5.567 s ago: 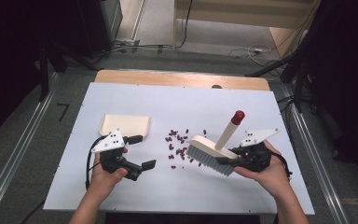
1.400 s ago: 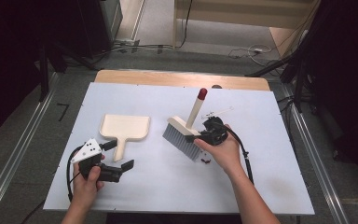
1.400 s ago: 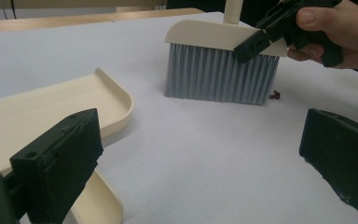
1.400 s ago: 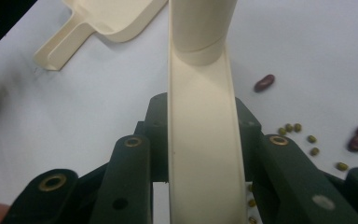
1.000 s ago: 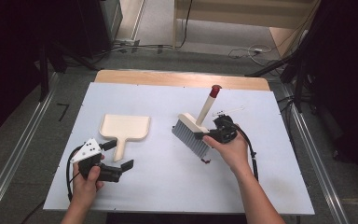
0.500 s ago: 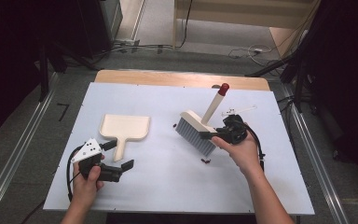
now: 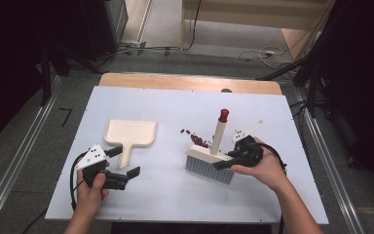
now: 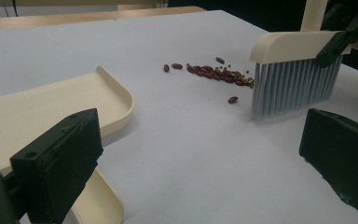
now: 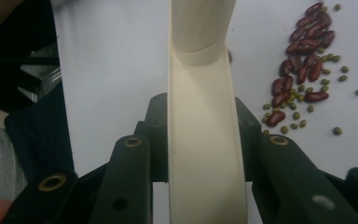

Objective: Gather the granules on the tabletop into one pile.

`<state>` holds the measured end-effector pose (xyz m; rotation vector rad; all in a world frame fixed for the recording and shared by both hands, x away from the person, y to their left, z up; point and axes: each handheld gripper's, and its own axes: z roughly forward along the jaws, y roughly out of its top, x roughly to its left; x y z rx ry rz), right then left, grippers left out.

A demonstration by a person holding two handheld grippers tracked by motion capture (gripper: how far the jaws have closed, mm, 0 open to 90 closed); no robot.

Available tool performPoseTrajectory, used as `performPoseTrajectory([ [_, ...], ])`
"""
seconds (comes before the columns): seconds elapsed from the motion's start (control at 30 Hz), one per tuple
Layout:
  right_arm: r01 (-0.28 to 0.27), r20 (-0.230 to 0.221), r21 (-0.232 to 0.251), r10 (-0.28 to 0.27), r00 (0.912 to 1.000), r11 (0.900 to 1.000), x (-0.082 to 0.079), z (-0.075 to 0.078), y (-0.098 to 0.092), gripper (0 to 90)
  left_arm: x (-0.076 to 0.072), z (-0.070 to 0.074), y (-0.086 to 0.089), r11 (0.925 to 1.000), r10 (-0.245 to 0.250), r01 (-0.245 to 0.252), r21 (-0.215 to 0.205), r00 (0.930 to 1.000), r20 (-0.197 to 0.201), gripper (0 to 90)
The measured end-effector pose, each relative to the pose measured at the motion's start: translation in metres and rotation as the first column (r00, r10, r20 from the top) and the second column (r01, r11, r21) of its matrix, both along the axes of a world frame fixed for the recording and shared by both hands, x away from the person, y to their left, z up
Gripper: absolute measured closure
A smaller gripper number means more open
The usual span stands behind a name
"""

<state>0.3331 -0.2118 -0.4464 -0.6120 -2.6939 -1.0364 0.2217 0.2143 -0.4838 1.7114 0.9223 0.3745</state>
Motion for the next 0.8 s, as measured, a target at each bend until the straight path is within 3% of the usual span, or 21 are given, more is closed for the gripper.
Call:
performPoseTrajectory([
  [0.27,0.075,0.003,-0.016,-0.075,0.9972,0.997,0.017,-0.009,-0.005,65.2,0.0,-0.001,0.001,1.0,-0.003,0.003,0.003,1.0,-0.001,0.0],
  [0.53,0.096,0.044,-0.01,-0.095,0.9945,0.995,0.031,-0.012,-0.008,65.2,0.0,-0.001,0.001,1.0,-0.004,0.004,0.0,1.0,-0.003,0.0],
  [0.8,0.149,0.09,-0.021,-0.147,0.9851,0.989,0.043,-0.007,-0.008,65.2,0.0,-0.001,0.002,1.0,-0.003,0.003,0.001,1.0,-0.005,0.0],
])
